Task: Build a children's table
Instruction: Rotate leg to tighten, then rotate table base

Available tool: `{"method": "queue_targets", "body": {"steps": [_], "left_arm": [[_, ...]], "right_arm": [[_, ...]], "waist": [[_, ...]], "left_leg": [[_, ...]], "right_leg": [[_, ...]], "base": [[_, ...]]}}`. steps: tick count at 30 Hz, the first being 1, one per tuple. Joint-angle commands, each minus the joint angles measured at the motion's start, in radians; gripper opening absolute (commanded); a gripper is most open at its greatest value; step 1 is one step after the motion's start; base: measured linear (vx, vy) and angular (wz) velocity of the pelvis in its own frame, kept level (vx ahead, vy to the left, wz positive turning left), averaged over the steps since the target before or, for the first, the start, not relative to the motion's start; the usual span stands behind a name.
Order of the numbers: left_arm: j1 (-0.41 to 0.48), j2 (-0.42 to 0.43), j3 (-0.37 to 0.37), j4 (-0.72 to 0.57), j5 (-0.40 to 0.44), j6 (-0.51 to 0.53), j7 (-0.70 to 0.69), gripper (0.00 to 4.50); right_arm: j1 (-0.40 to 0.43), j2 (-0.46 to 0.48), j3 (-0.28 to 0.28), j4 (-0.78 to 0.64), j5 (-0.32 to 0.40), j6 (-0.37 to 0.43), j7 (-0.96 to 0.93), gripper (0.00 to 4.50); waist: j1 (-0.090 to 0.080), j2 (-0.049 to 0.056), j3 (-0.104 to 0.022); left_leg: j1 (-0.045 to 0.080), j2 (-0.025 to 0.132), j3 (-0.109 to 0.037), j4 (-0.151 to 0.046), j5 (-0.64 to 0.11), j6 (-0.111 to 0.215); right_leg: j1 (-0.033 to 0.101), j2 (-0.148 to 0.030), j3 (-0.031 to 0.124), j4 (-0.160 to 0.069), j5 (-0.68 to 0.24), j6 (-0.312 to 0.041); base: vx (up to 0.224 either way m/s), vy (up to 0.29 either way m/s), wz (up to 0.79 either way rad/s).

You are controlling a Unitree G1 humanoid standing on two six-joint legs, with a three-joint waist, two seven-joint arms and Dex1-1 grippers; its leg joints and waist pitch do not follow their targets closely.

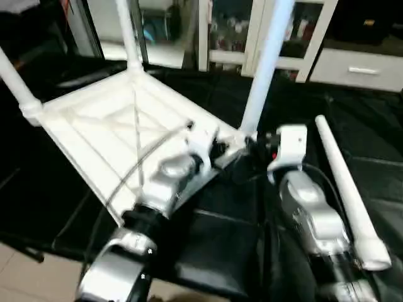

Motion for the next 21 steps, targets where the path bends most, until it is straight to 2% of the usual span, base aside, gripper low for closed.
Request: {"method": "queue_targets", "body": {"steps": [1, 2, 3, 4, 5, 6, 7, 8, 9, 10, 12, 13, 14, 16, 17, 18, 19, 20, 21], "left_arm": [[0.033, 0.059, 0.021, -0.15, -0.024, 0.046, -0.038, 1.03], [0.05, 0.087, 0.028, -0.198, -0.023, 0.06, -0.046, 1.17], [0.05, 0.087, 0.028, -0.198, -0.023, 0.06, -0.046, 1.31], [0.084, 0.136, 0.034, -0.271, -0.027, 0.091, -0.074, 1.38], [0.096, 0.153, 0.035, -0.294, -0.028, 0.1, -0.086, 1.38], [0.141, 0.224, 0.05, -0.368, -0.032, 0.123, -0.128, 1.4], [0.193, 0.295, 0.077, -0.435, -0.038, 0.15, -0.16, 1.4], [0.227, 0.339, 0.096, -0.476, -0.041, 0.167, -0.178, 1.4], [0.261, 0.397, 0.128, -0.501, -0.018, 0.187, -0.177, 1.4], [0.285, 0.447, 0.17, -0.511, 0.003, 0.229, -0.16, 1.4], [0.319, 0.512, 0.224, -0.52, 0.033, 0.287, -0.128, 1.4], [0.354, 0.566, 0.277, -0.521, 0.064, 0.344, -0.093, 1.4], [0.367, 0.591, 0.295, -0.527, 0.081, 0.383, -0.074, 1.4], [0.376, 0.604, 0.301, -0.53, 0.089, 0.395, -0.07, 1.4], [0.416, 0.655, 0.317, -0.552, 0.109, 0.447, -0.06, 1.4], [0.427, 0.665, 0.315, -0.558, 0.109, 0.456, -0.062, 1.4], [0.431, 0.668, 0.315, -0.56, 0.11, 0.459, -0.062, 1.4], [0.451, 0.681, 0.303, -0.574, 0.109, 0.485, -0.066, 1.4], [0.468, 0.688, 0.285, -0.585, 0.104, 0.502, -0.075, 1.4]], "right_arm": [[0.012, -0.024, 0.037, -0.114, 0.062, 0.088, 0.071, 4.17], [0.023, -0.032, 0.045, -0.152, 0.075, 0.124, 0.095, 4.17], [0.023, -0.032, 0.045, -0.152, 0.075, 0.124, 0.095, 4.17], [0.035, -0.047, 0.062, -0.194, 0.086, 0.157, 0.127, 4.17], [0.037, -0.054, 0.068, -0.203, 0.087, 0.164, 0.137, 4.17], [0.042, -0.081, 0.081, -0.236, 0.109, 0.186, 0.183, 4.17], [0.053, -0.118, 0.098, -0.266, 0.127, 0.2, 0.242, 4.17], [0.06, -0.142, 0.109, -0.286, 0.139, 0.209, 0.282, 4.17], [0.067, -0.175, 0.127, -0.303, 0.136, 0.22, 0.317, 4.17], [0.067, -0.202, 0.142, -0.313, 0.134, 0.233, 0.343, 4.17], [0.065, -0.221, 0.151, -0.326, 0.145, 0.254, 0.37, 4.17], [0.063, -0.235, 0.16, -0.335, 0.142, 0.257, 0.39, 4.17], [0.058, -0.241, 0.156, -0.339, 0.143, 0.265, 0.396, 4.17], [0.055, -0.241, 0.152, -0.337, 0.145, 0.268, 0.397, 4.17], [0.045, -0.239, 0.136, -0.325, 0.154, 0.28, 0.401, 4.17], [0.045, -0.239, 0.137, -0.321, 0.154, 0.28, 0.402, 4.17], [0.044, -0.239, 0.138, -0.32, 0.154, 0.281, 0.402, 4.17], [0.048, -0.25, 0.149, -0.324, 0.153, 0.285, 0.414, 4.17], [0.052, -0.259, 0.158, -0.33, 0.157, 0.291, 0.426, 4.17]], "waist": [[0.007, -0.014, -0.065], [0.005, -0.013, -0.063], [0.004, -0.012, -0.059], [0.003, 0.004, -0.058], [-0.001, -0.006, -0.056], [0.0, -0.003, -0.055], [0.003, 0.017, -0.057], [-0.003, 0.004, -0.055], [-0.008, -0.022, -0.057], [-0.006, -0.008, -0.057], [-0.007, -0.003, -0.051], [-0.007, -0.005, -0.051], [-0.009, -0.027, -0.046], [0.002, -0.013, -0.046], [0.007, -0.017, -0.047], [0.004, -0.021, -0.041], [0.007, -0.018, -0.043], [0.008, -0.019, -0.045], [0.007, -0.022, -0.044]], "left_leg": [[0.006, 0.07, -0.025, -0.068, -0.083, 0.128], [0.004, 0.073, -0.026, -0.071, -0.101, 0.117], [0.005, 0.071, -0.025, -0.073, -0.118, 0.109], [0.013, 0.067, -0.024, -0.074, -0.155, 0.083], [0.005, 0.069, -0.026, -0.078, -0.16, 0.065], [0.01, 0.068, -0.024, -0.078, -0.169, 0.055], [0.017, 0.069, -0.029, -0.079, -0.179, 0.041], [0.008, 0.07, -0.028, -0.084, -0.18, 0.032], [0.013, 0.071, -0.025, -0.08, -0.177, 0.032], [0.009, 0.066, -0.025, -0.08, -0.153, 0.033], [0.014, 0.063, -0.023, -0.079, -0.158, 0.029], [0.016, 0.063, -0.023, -0.08, -0.169, 0.024], [0.018, 0.063, -0.023, -0.083, -0.199, 0.015], [0.026, 0.063, -0.025, -0.083, -0.21, 0.006], [0.038, 0.07, -0.024, -0.084, -0.218, -0.005], [0.029, 0.07, -0.026, -0.09, -0.226, -0.014], [0.033, 0.07, -0.025, -0.092, -0.241, -0.028], [0.039, 0.069, -0.024, -0.091, -0.252, -0.04], [0.036, 0.069, -0.024, -0.093, -0.248, -0.042]], "right_leg": [[0.063, -0.081, 0.074, -0.059, -0.152, -0.172], [0.066, -0.083, 0.076, -0.059, -0.173, -0.167], [0.063, -0.081, 0.076, -0.064, -0.197, -0.159], [0.057, -0.078, 0.076, -0.072, -0.25, -0.142], [0.062, -0.078, 0.077, -0.072, -0.267, -0.123], [0.057, -0.074, 0.077, -0.075, -0.282, -0.117], [0.055, -0.076, 0.077, -0.071, -0.281, -0.118], [0.059, -0.07, 0.081, -0.065, -0.259, -0.104], [0.057, -0.069, 0.083, -0.065, -0.251, -0.104], [0.06, -0.068, 0.085, -0.058, -0.237, -0.112], [0.051, -0.065, 0.086, -0.063, -0.251, -0.117], [0.051, -0.065, 0.086, -0.064, -0.263, -0.116], [0.048, -0.064, 0.089, -0.068, -0.304, -0.111], [0.042, -0.067, 0.094, -0.067, -0.33, -0.112], [0.034, -0.067, 0.098, -0.065, -0.322, -0.121], [0.035, -0.064, 0.1, -0.062, -0.316, -0.121], [0.033, -0.062, 0.101, -0.062, -0.309, -0.116], [0.03, -0.061, 0.103, -0.06, -0.284, -0.121], [0.032, -0.061, 0.105, -0.059, -0.267, -0.124]], "base": [[0.0, 0.0, 0.0], [0.0, 0.0, 0.0], [0.0, 0.0, 0.0], [0.0, 0.0, 0.0], [0.0, 0.0, 0.0], [0.0, 0.0, 0.0], [0.0, 0.0, 0.0], [0.0, 0.0, 0.0], [0.0, 0.0, 0.0], [0.0, 0.0, 0.0], [0.0, 0.0, 0.0], [0.0, 0.0, 0.0], [0.0, 0.0, 0.0], [0.0, 0.0, 0.0], [0.0, 0.0, 0.0], [0.0, 0.0, 0.0], [0.0, 0.0, 0.0], [0.0, 0.0, 0.0], [0.0, 0.0, 0.0]]}}
